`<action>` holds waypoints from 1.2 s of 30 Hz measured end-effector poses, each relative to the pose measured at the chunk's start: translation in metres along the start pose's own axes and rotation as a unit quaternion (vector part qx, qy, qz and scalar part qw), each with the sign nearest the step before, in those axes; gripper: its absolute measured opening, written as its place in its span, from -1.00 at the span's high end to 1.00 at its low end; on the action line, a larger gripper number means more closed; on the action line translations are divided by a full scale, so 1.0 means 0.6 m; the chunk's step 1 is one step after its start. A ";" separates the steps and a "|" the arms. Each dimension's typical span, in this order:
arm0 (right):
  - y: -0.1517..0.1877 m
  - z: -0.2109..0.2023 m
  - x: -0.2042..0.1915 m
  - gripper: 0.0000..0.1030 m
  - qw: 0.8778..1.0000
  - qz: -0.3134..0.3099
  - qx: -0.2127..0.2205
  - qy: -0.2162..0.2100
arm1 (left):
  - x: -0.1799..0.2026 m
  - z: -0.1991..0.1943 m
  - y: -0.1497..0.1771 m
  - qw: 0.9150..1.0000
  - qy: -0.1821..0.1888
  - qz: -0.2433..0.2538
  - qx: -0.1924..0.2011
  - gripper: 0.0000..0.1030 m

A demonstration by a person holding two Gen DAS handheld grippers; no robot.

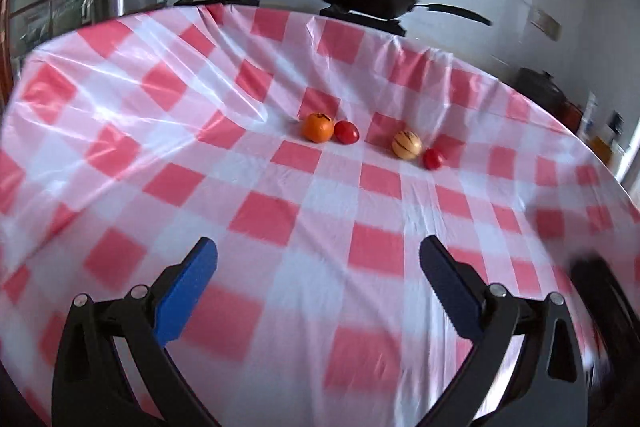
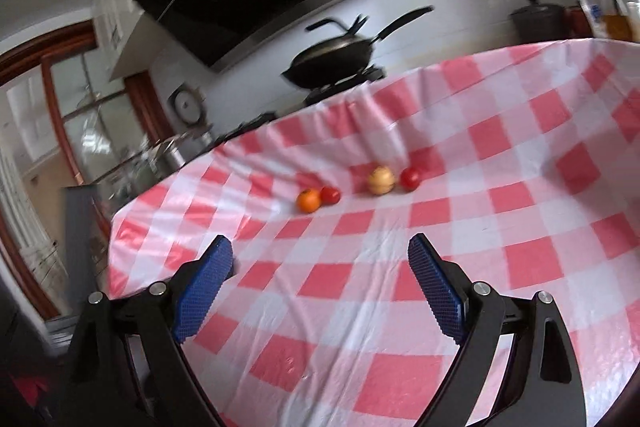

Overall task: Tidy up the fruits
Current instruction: 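Move both tools back over the fruits on the table, then grasp the red tomato with the right tool while the left tool grasps the striped yellow melon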

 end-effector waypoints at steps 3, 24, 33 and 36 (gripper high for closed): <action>-0.007 -0.002 0.023 -0.69 0.999 -0.007 0.015 0.043 | 0.019 0.060 0.004 0.999 -0.001 -0.038 -0.007 -0.97; 0.066 0.097 0.097 -0.69 0.986 -0.009 -0.090 0.136 | -0.005 0.173 -0.023 0.989 0.049 -0.138 0.019 -0.97; 0.058 0.323 0.155 -0.45 0.969 -0.091 -0.170 0.155 | -0.055 0.192 -0.003 0.976 0.023 -0.217 -0.024 -0.96; 0.068 0.380 0.173 -0.27 0.961 -0.097 -0.204 0.162 | -0.056 0.194 -0.001 0.975 0.021 -0.218 -0.027 -0.96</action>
Point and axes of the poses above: each gripper's, at about its wrist camera, not at the fingertips, and z roughly the way its jaws point, x to its right, y to its underside, the point moved 8 cm from there along z, roughly the way its jaws point, and after that the axes turned 14 degrees about x, right-handed, at the moved point
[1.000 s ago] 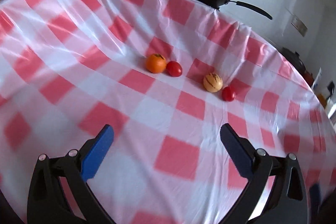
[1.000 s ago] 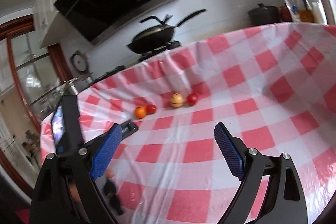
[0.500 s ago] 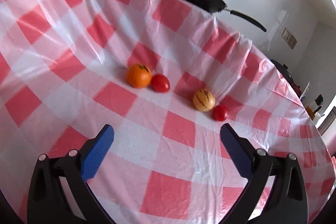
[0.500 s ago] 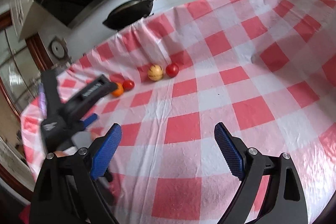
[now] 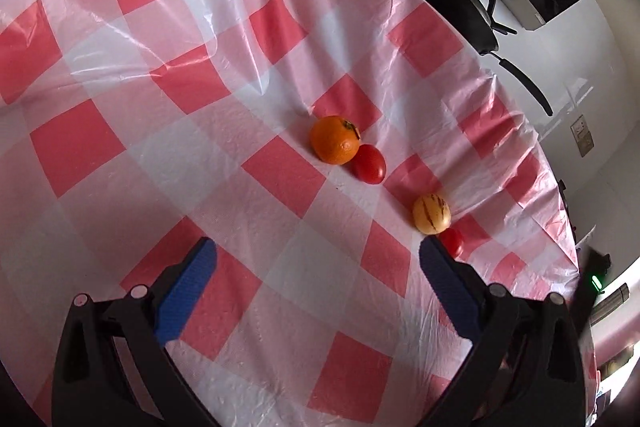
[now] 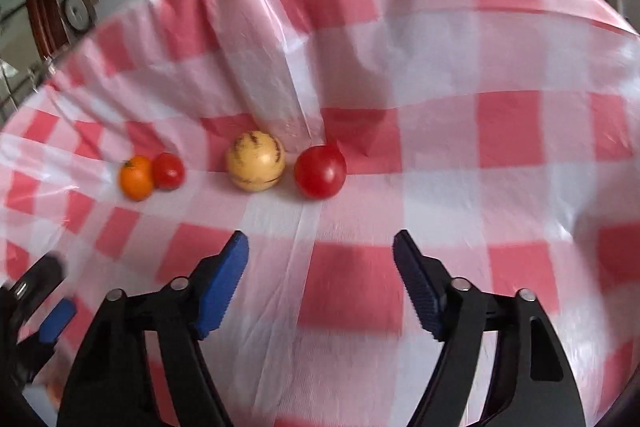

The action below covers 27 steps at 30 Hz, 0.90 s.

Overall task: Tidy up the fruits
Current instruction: 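Grasp the red tomato with the right tool while the left tool grasps the striped yellow melon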

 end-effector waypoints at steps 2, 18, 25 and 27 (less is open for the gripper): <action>-0.007 0.024 0.003 -0.22 1.000 -0.011 -0.013 0.016 | -0.001 0.001 0.001 1.000 -0.002 -0.001 -0.001 -0.96; -0.032 0.100 -0.015 0.32 0.998 -0.035 -0.036 0.044 | -0.004 0.004 0.004 1.000 -0.005 0.000 -0.010 -0.97; 0.011 -0.018 0.030 0.32 0.996 0.083 0.019 0.010 | 0.011 0.005 0.011 1.000 0.003 0.023 -0.015 -0.97; 0.019 -0.043 0.046 0.32 0.992 0.116 0.038 0.001 | 0.019 0.005 0.013 0.999 0.008 0.035 -0.015 -0.97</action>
Point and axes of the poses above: each gripper's, at about its wrist camera, not at the fingertips, and z roughly the way its jaws point, x to its right, y to its underside, the point moved 8 cm from there along z, roughly the way its jaws point, and after that the axes turned 14 degrees about x, right-handed, at the moved point
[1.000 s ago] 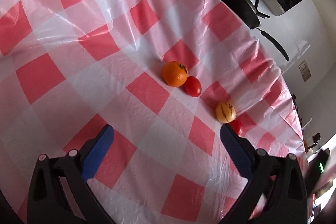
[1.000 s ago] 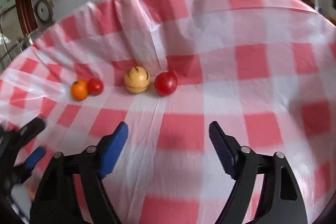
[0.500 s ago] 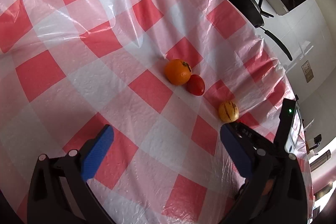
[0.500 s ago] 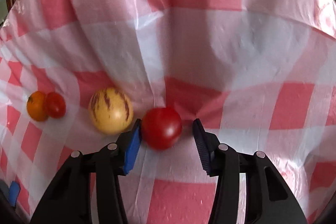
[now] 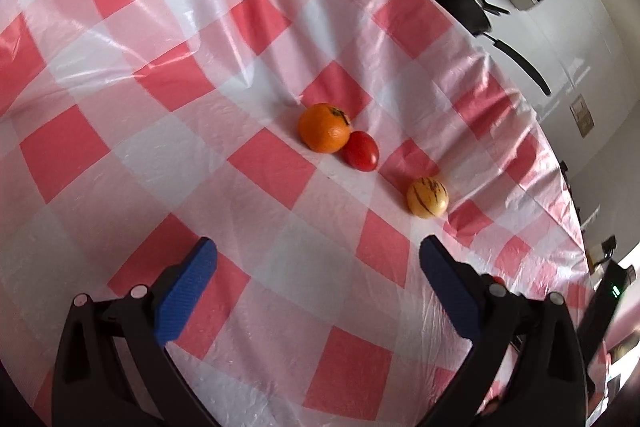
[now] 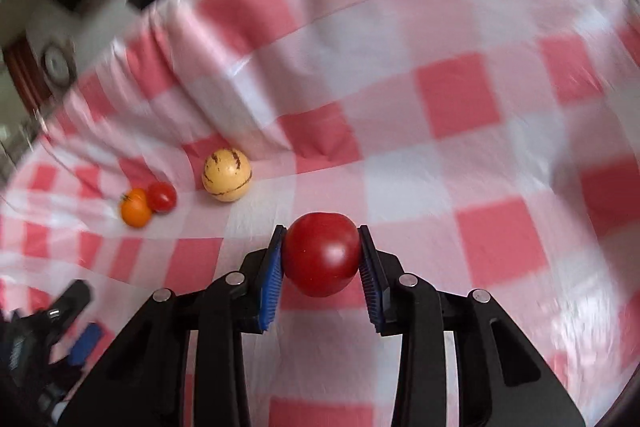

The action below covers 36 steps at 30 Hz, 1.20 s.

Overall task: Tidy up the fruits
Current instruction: 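Grasp the red tomato with the right tool while the left tool grasps the striped yellow melon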

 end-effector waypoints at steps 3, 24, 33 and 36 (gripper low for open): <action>0.004 -0.011 0.039 0.32 0.999 0.045 0.016 0.003 | 0.017 -0.003 0.005 1.000 0.012 0.025 -0.001 -0.97; -0.023 -0.033 0.096 0.31 0.989 0.138 0.059 -0.004 | 0.225 0.204 0.037 0.956 0.064 0.275 -0.075 -0.60; -0.023 -0.029 0.094 0.31 0.989 0.137 0.057 -0.003 | 0.225 0.235 0.050 0.953 0.058 0.276 -0.109 0.11; -0.022 -0.029 0.094 0.31 0.989 0.137 0.055 -0.004 | 0.205 0.189 0.030 0.960 0.058 0.264 -0.068 0.11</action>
Point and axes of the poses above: each gripper's, at about its wrist camera, not at the fingertips, and z roughly the way its jaws point, x to its right, y to its underside, the point moved 8 cm from there along z, roughly the way its jaws point, and after that the axes turned 14 degrees about x, right-handed, at the moved point
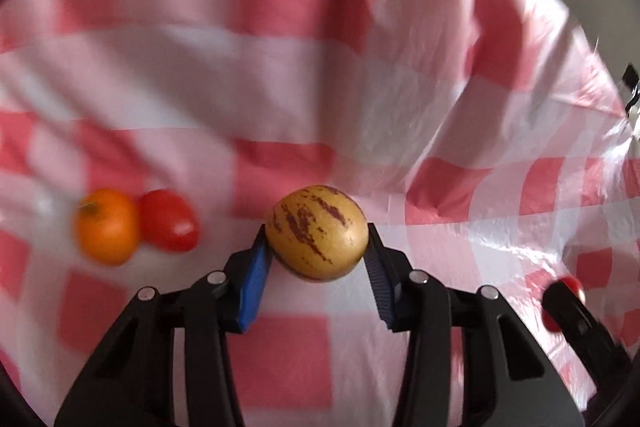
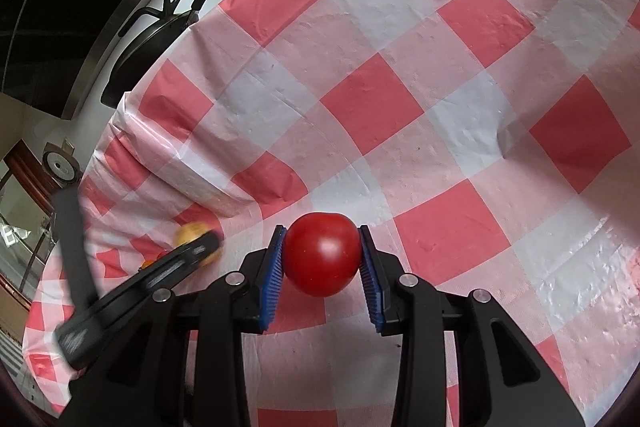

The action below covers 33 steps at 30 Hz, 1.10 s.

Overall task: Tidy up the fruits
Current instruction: 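Grasp the red tomato with the right tool while the left tool grasps the striped yellow melon, then carry both fruits into the white box and open both tools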

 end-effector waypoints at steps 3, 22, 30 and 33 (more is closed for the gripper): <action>0.000 0.000 0.000 0.31 1.000 0.001 -0.001 -0.002 | -0.019 -0.087 0.000 0.999 0.004 -0.008 0.050 0.11; 0.005 -0.003 -0.006 0.31 1.000 -0.004 -0.006 -0.006 | -0.157 -0.353 0.130 0.990 -0.024 -0.070 0.116 0.11; 0.001 -0.015 -0.010 0.31 1.000 -0.001 0.001 -0.015 | -0.172 -0.354 0.122 0.984 0.018 -0.138 0.108 0.11; 0.002 -0.028 -0.013 0.31 1.000 0.002 0.006 -0.018 | -0.180 -0.350 0.127 0.982 0.025 -0.159 0.097 0.11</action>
Point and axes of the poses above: each gripper's, at about its wrist camera, not at the fingertips, and z roughly the way its jaws point, x to its right, y to its underside, the point moved 8 cm from there along z, roughly the way its jaws point, and after that the axes turned 14 degrees about x, right-handed, at the moved point
